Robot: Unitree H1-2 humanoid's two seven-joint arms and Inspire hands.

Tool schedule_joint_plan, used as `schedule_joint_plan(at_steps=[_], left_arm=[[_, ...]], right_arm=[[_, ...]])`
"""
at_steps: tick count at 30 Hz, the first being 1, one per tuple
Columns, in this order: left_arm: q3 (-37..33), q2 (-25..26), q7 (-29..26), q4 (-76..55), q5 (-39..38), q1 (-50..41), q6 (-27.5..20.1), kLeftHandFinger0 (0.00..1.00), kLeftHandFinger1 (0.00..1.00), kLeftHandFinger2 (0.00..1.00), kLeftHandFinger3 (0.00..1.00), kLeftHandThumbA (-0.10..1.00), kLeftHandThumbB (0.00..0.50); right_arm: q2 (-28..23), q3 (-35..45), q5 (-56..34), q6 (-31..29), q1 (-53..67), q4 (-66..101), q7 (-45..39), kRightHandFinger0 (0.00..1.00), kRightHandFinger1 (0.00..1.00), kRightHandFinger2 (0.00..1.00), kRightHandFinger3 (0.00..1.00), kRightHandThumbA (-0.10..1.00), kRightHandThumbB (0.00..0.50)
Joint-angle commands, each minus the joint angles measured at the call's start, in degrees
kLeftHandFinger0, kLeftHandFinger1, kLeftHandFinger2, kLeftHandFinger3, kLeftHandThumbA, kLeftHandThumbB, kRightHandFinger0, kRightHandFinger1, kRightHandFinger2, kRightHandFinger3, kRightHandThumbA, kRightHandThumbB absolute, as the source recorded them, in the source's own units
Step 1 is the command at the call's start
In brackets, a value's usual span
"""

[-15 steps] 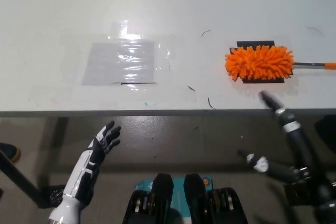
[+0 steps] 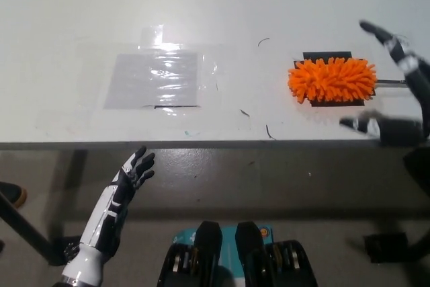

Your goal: The robot uses it right hand to pick up an extended orange duster kept in the middle of the desk and presses its handle against the desk to collapse it

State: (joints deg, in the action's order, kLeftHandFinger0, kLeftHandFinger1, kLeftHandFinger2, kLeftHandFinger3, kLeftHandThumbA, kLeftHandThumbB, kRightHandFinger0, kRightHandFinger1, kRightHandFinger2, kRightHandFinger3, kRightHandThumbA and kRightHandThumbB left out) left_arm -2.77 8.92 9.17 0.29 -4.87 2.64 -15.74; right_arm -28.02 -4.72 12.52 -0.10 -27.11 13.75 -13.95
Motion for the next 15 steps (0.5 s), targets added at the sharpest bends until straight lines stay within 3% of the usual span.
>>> schedule_joint_plan(at_steps=[1,3,6,8,12,15], left_arm=[[0.2,0.4,0.8,-0.5,-0.5,0.9,-1.2,1.0,1.0,1.0,1.0,1.0,0.108],[0.0,0.2,0.8,0.0,0.0,0.8,-1.3,1.0,1.0,1.0,1.0,1.0,0.103],[0.0,0.2,0.8,0.0,0.0,0.7,-1.4,1.0,1.0,1.0,1.0,1.0,0.102],[-0.1,0.4,0.5,0.0,0.9,0.2,-1.3,1.0,1.0,1.0,1.0,1.0,0.107],[-0.1,0.3,0.5,0.3,1.0,0.3,-1.8,1.0,1.0,1.0,1.0,1.0,0.106],[-0.1,0.3,0.9,0.5,0.3,0.1,-1.9,1.0,1.0,1.0,1.0,1.0,0.105]], right_arm=[[-5.7,-5.7,5.8,15.0,-15.4,-6.4,-12.7,1.0,1.0,1.0,1.0,1.0,0.35],[-5.4,-9.9,7.8,14.6,-23.3,-17.1,-15.6,1.0,1.0,1.0,1.0,1.0,0.373],[-5.7,-10.7,7.4,14.9,-23.8,-17.7,-15.4,1.0,1.0,1.0,1.0,1.0,0.375],[-2.7,-16.8,11.4,18.4,-33.1,-30.8,-19.0,1.0,1.0,1.0,1.0,1.0,0.372],[-2.3,-19.4,11.7,18.5,-35.9,-35.0,-19.0,1.0,1.0,1.0,1.0,1.0,0.385],[1.6,-22.9,12.5,12.8,-43.2,-52.8,-17.7,1.0,1.0,1.0,1.0,1.0,0.407]])
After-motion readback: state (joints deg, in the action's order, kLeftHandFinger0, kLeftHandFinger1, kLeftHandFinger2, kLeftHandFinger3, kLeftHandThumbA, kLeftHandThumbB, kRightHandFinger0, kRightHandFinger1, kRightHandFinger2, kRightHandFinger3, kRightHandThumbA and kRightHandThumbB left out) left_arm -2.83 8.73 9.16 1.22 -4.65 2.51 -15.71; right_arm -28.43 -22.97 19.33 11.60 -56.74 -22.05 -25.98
